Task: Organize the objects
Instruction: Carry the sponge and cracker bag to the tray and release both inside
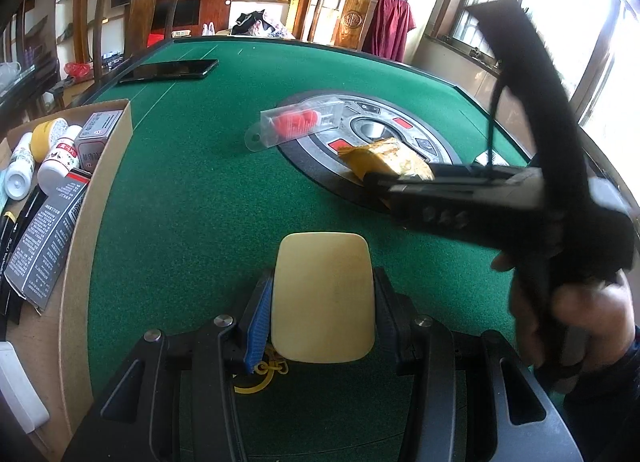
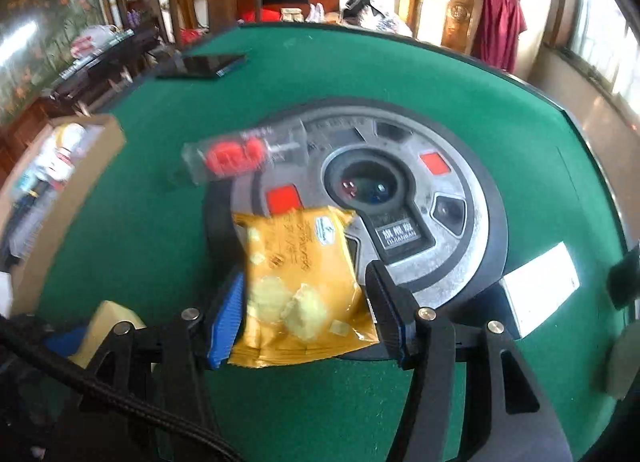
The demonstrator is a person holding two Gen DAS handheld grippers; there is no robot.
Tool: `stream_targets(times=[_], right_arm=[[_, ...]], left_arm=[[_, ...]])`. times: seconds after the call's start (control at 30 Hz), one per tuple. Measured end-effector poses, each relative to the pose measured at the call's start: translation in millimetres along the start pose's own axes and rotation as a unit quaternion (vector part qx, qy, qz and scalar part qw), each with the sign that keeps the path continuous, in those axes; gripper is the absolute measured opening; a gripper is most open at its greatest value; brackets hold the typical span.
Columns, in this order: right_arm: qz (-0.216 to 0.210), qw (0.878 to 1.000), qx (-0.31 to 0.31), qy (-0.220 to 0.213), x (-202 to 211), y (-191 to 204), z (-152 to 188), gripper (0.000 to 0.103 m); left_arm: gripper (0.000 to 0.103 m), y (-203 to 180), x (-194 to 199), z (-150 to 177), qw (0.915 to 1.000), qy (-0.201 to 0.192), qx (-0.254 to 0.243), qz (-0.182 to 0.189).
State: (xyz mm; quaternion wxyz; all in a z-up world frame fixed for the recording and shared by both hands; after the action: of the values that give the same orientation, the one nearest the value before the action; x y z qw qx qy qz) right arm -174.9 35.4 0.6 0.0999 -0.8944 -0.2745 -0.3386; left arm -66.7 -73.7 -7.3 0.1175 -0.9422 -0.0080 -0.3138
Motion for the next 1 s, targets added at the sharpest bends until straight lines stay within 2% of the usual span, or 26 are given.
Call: stream_targets(times=[0.07, 0.1, 0.17, 0.33, 0.67, 0.83, 1.0], right_arm=[[-0.005, 1.0, -0.005, -0.011, 3, -2, 1, 0.045], [-0.01, 1.0, -0.019, -0.011, 5, -6, 1, 0.042], [-0.02, 0.998, -0.056, -0.013, 9, -16, 1, 0.042], [-0.025, 0.994, -0.095, -0.037, 30, -29, 1, 0.042], [-0.026, 0.993, -0.09, -0.077, 55, -16, 1, 0.042], [-0.04, 0.988, -0.103, -0.107, 77, -2, -1, 0.042], [-0.061, 0.986, -0.101, -0.119, 94, 25, 8, 0.042]], left_arm=[[0.04, 0, 0, 0, 1.0, 0.0, -0.001, 0.0], [0.04, 0, 1, 0, 1.0, 0.0, -0.001, 0.001], [0.04, 1, 2, -1, 1.0, -0.004, 0.0, 0.003], [0.04, 2, 5, -1, 0.9999, -0.012, 0.001, 0.01], [0.04, 3, 17, 1, 0.9996, -0.022, 0.018, 0.01], [0.041, 5, 47, 1, 0.9986, -0.037, 0.031, 0.023], [0.041, 16, 80, -4, 0.9971, -0.056, 0.042, 0.031]])
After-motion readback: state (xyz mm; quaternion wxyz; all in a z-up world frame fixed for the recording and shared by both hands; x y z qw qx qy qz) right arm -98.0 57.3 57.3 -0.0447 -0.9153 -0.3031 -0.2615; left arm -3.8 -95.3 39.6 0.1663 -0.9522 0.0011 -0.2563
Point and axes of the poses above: each gripper's, at about its wrist camera, not at the fingertips, and x roughly against the way its jaws point, y to its left, z to its underside, the point moved 1 cm from there along -x, roughly the way its jaws point, and after that the axes turned 13 degrees about -y, right-handed, at the moved point
